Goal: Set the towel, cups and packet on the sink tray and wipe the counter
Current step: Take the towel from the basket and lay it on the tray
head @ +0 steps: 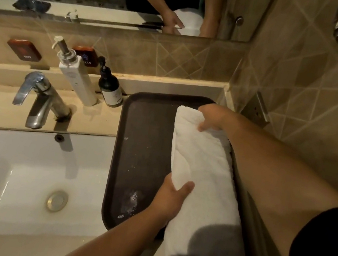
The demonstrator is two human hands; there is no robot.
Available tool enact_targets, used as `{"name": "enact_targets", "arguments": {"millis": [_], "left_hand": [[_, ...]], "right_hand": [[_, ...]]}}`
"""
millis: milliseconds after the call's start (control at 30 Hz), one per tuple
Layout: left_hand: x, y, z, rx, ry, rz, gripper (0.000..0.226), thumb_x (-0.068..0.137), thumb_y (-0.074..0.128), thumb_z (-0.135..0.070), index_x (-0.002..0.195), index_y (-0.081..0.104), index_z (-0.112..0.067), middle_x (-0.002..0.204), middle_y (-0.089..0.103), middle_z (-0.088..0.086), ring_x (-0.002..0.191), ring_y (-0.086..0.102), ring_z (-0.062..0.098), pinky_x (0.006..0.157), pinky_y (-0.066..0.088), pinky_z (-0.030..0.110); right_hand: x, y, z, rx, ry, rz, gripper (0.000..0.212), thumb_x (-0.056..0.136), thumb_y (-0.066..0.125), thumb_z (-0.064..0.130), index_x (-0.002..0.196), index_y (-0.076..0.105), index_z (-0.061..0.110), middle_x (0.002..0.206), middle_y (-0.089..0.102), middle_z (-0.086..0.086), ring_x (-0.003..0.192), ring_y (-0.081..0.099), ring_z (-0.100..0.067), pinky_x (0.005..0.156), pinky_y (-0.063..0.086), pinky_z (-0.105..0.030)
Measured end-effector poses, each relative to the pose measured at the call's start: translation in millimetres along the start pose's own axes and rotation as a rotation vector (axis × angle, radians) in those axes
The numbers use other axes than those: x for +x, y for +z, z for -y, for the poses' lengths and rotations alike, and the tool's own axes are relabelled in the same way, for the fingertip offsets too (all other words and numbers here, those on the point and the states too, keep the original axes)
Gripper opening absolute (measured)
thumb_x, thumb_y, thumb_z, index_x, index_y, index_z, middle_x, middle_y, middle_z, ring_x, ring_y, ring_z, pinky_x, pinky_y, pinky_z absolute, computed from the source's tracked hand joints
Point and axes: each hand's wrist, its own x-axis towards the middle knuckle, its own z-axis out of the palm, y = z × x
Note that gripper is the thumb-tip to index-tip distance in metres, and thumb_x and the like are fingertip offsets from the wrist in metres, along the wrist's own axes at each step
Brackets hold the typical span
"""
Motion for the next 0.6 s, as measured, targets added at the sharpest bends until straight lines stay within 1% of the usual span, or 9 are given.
{"name": "enact_targets", "arguments": {"millis": [100, 167, 200, 267, 300, 367, 433, 500, 600], "left_hand": [[-2.5, 1.2, 5.7, 0.19, 0.044, -0.103, 0.064, 0.089, 0.063, -0.049, 0.142, 0.036, -0.024, 0.133, 0.055, -0.003, 0.114, 0.055, 0.014, 0.098, 0.046, 0.035], [-6.8, 4.3, 6.6, 0.324, 0.094, -0.191, 0.064, 0.091, 0.059, -0.049, 0.143, 0.031, -0.024, 0.136, 0.046, -0.002, 0.112, 0.054, 0.016, 0.093, 0.044, 0.029], [-9.3, 6.2, 5.4, 0.392, 0.11, -0.215, 0.064, 0.093, 0.057, -0.049, 0.144, 0.029, -0.023, 0.139, 0.04, 0.0, 0.113, 0.055, 0.018, 0.092, 0.044, 0.03], [-13.9, 9.4, 3.1, 0.548, 0.146, -0.248, 0.064, 0.096, 0.051, -0.048, 0.147, 0.023, -0.021, 0.148, 0.029, 0.003, 0.121, 0.051, 0.022, 0.097, 0.046, 0.034], [-16.5, 10.5, 2.8, 0.646, 0.179, -0.27, 0.064, 0.097, 0.048, -0.046, 0.148, 0.02, -0.021, 0.154, 0.022, 0.004, 0.129, 0.045, 0.023, 0.103, 0.044, 0.037], [-22.7, 11.9, 2.1, 0.856, 0.295, -0.307, 0.062, 0.099, 0.04, -0.044, 0.151, 0.016, -0.022, 0.161, 0.011, 0.007, 0.143, 0.025, 0.027, 0.114, 0.03, 0.043], [-27.5, 13.8, 2.7, 1.009, 0.448, -0.261, 0.059, 0.101, 0.029, -0.045, 0.154, 0.012, -0.024, 0.164, 0.002, 0.007, 0.15, 0.002, 0.028, 0.119, 0.011, 0.047], [-29.5, 17.4, 6.6, 1.114, 0.544, -0.151, 0.06, 0.1, 0.016, -0.048, 0.155, 0.009, -0.025, 0.164, -0.005, 0.005, 0.148, -0.016, 0.025, 0.119, -0.005, 0.048], [-27.9, 20.1, 16.2, 1.213, 0.534, -0.048, 0.065, 0.097, 0.001, -0.054, 0.155, 0.0, -0.025, 0.162, -0.014, -0.001, 0.145, -0.025, 0.021, 0.117, -0.014, 0.05]], "right_hand": [[-4.8, 7.8, 3.1, -0.094, 0.02, -0.089, 0.054, 0.081, 0.076, 0.034, 0.128, 0.051, 0.023, 0.122, 0.061, -0.003, 0.101, 0.06, -0.024, 0.089, 0.051, -0.038], [-9.5, 13.8, 2.4, -0.258, -0.01, -0.223, 0.059, 0.082, 0.073, 0.038, 0.133, 0.046, 0.024, 0.129, 0.058, -0.006, 0.112, 0.056, -0.028, 0.095, 0.046, -0.043], [-13.1, 18.3, 1.9, -0.328, -0.02, -0.282, 0.061, 0.084, 0.069, 0.041, 0.137, 0.043, 0.024, 0.135, 0.053, -0.008, 0.121, 0.05, -0.03, 0.101, 0.041, -0.046], [-22.3, 29.5, 1.2, -0.401, -0.02, -0.364, 0.062, 0.089, 0.061, 0.043, 0.143, 0.036, 0.025, 0.149, 0.04, -0.01, 0.136, 0.035, -0.033, 0.112, 0.029, -0.051], [-27.7, 36.1, 1.4, -0.415, -0.013, -0.394, 0.06, 0.092, 0.056, 0.043, 0.145, 0.033, 0.026, 0.153, 0.034, -0.01, 0.141, 0.028, -0.034, 0.115, 0.022, -0.053], [-36.9, 49.7, 5.0, -0.386, 0.016, -0.45, 0.056, 0.095, 0.045, 0.048, 0.147, 0.032, 0.029, 0.158, 0.026, -0.008, 0.145, 0.019, -0.034, 0.116, 0.013, -0.054], [-44.3, 61.0, 11.6, -0.298, 0.063, -0.483, 0.058, 0.095, 0.031, 0.056, 0.147, 0.03, 0.031, 0.159, 0.024, -0.006, 0.146, 0.016, -0.033, 0.116, 0.008, -0.053], [-49.9, 72.6, 14.9, -0.237, 0.097, -0.442, 0.066, 0.092, 0.017, 0.064, 0.149, 0.026, 0.033, 0.161, 0.02, -0.004, 0.147, 0.013, -0.033, 0.116, 0.005, -0.053], [-53.2, 88.5, 9.5, -0.188, 0.099, -0.326, 0.076, 0.084, 0.004, 0.068, 0.151, 0.016, 0.035, 0.163, 0.009, -0.002, 0.148, 0.004, -0.031, 0.116, 0.001, -0.054]]}}
